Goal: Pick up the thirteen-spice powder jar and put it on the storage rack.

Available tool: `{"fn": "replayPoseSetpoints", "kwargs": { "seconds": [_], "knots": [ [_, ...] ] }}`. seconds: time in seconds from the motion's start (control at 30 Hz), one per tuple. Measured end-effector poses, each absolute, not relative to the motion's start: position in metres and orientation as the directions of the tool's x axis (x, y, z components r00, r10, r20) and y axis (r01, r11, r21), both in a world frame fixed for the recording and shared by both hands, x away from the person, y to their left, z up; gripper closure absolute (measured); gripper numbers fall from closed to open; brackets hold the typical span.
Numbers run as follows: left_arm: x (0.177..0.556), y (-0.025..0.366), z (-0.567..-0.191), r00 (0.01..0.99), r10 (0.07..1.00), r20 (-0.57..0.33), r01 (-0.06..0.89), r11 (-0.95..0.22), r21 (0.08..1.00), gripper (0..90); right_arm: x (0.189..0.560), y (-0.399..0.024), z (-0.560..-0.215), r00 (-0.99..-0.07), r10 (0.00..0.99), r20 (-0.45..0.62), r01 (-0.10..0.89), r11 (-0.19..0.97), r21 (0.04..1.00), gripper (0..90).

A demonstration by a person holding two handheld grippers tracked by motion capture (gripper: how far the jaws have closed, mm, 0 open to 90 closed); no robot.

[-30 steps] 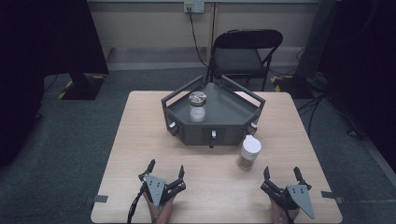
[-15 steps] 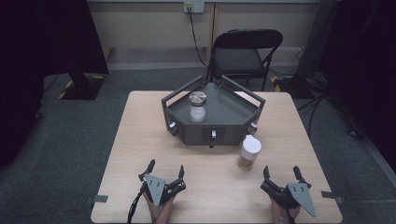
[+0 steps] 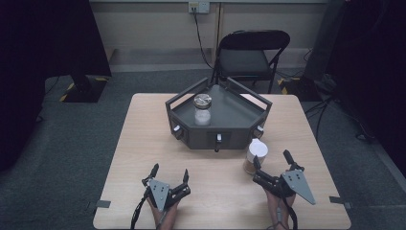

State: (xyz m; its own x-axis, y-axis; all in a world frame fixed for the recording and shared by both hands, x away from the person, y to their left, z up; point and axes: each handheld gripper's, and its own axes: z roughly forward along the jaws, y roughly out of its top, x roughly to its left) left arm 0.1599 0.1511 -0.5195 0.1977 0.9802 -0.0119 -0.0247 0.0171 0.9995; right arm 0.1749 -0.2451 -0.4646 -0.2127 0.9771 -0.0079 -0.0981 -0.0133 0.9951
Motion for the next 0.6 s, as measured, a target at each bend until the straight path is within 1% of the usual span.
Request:
{"fn": "replayPoseSetpoints", "kwargs": {
  "seconds": [0.13, 0.2, 0.4, 0.6],
  "knots": [
    [0.160, 0.151, -0.519, 0.197, 0.980, -0.013, -0.024, 0.018, 1.000, 0.0, 0.188, -0.239, -0.471, -0.212, 0.977, 0.001, -0.075, -0.018, 0.997, 4.8],
    [0.160, 0.150, -0.519, 0.192, 0.981, -0.014, -0.023, 0.018, 1.000, 0.0, 0.197, -0.240, -0.472, -0.220, 0.975, 0.028, -0.024, -0.034, 0.999, 6.1],
    [0.160, 0.150, -0.519, 0.190, 0.982, -0.013, -0.023, 0.018, 1.000, 0.0, 0.208, -0.241, -0.480, -0.225, 0.974, 0.039, 0.068, -0.025, 0.997, 17.1],
    [0.160, 0.150, -0.519, 0.190, 0.982, -0.012, -0.024, 0.017, 1.000, 0.0, 0.213, -0.241, -0.479, -0.228, 0.973, 0.038, 0.093, -0.017, 0.996, 21.0]
  ]
}}
